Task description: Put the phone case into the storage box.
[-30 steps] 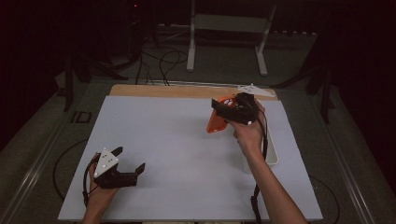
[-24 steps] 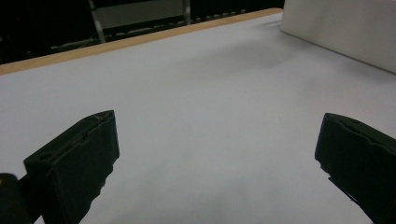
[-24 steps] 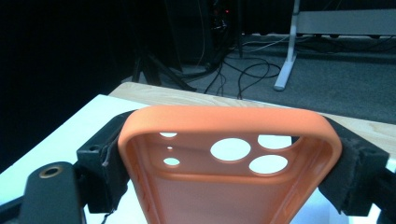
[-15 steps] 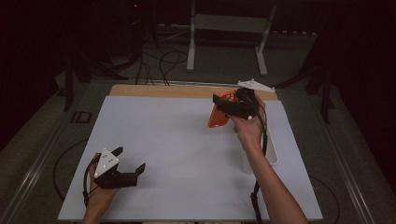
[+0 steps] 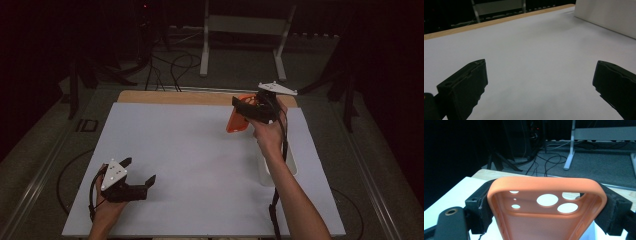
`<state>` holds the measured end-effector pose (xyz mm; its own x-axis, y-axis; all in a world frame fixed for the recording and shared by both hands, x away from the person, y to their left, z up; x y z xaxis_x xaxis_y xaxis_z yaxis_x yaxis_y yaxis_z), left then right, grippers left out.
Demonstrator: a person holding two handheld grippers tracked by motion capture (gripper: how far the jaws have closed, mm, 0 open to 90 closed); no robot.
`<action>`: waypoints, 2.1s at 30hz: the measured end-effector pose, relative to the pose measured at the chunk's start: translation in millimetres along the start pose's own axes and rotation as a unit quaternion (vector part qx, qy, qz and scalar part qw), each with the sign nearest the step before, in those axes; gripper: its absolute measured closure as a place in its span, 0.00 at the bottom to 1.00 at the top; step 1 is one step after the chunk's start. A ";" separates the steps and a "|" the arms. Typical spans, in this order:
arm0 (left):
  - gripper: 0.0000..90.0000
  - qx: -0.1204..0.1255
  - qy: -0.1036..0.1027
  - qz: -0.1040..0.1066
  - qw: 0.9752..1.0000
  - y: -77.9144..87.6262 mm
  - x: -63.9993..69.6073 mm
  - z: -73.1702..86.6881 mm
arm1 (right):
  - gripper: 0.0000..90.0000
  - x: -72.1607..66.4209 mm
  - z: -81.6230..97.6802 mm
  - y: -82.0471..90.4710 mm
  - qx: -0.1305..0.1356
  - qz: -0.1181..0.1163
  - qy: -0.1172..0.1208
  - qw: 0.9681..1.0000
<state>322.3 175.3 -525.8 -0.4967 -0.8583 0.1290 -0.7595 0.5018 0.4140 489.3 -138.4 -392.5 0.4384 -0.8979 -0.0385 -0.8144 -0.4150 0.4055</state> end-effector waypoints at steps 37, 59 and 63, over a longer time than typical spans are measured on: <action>0.01 0.001 0.001 -0.001 1.000 0.9 -0.8 0.0 | 0.18 60.0 -17.4 4.1 0.009 0.071 -0.021 0.997; 0.00 0.002 0.002 0.000 1.000 0.9 -0.5 -0.2 | 0.18 91.7 -16.1 7.2 0.002 0.110 -0.017 0.994; 0.00 0.003 0.001 0.000 1.000 0.9 -0.5 -0.3 | 0.18 97.7 -14.7 5.9 -0.001 0.119 -0.015 0.993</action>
<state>322.0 176.2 -525.2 -0.4958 -0.8584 0.1316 -0.7615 0.5025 0.4093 533.0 -226.4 -380.4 0.2219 -0.9746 0.0313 -0.8926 -0.1901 0.4088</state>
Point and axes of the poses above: each handheld gripper's, and its own axes: y roughly backward along the jaws, z roughly out of its underside, x roughly to its right, the point moved 10 cm from there along -y, roughly forward along the jaws, and after that the axes turned 8 degrees about y, right-handed, at the moved point
